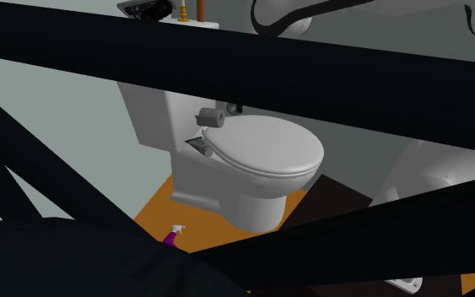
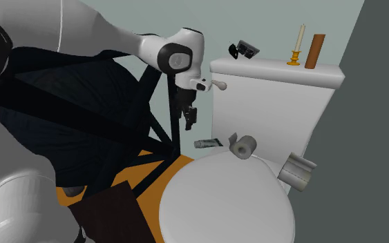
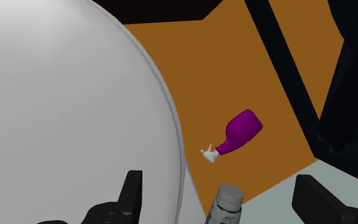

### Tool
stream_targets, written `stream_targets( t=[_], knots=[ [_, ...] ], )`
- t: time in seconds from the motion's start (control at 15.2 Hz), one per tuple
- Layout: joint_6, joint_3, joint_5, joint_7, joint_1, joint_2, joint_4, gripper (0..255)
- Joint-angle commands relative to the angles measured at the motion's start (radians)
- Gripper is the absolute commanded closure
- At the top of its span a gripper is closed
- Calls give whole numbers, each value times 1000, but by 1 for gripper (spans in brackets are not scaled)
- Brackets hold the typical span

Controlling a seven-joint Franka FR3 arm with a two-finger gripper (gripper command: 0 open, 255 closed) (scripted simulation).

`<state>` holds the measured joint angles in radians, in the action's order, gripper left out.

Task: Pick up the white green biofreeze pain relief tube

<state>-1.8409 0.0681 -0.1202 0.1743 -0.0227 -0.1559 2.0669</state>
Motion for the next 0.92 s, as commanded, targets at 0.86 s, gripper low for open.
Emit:
stream_targets(
  t=[0.86],
  knots=[
    [-1,13,-21,95,-22,643,-534,0]
  ],
)
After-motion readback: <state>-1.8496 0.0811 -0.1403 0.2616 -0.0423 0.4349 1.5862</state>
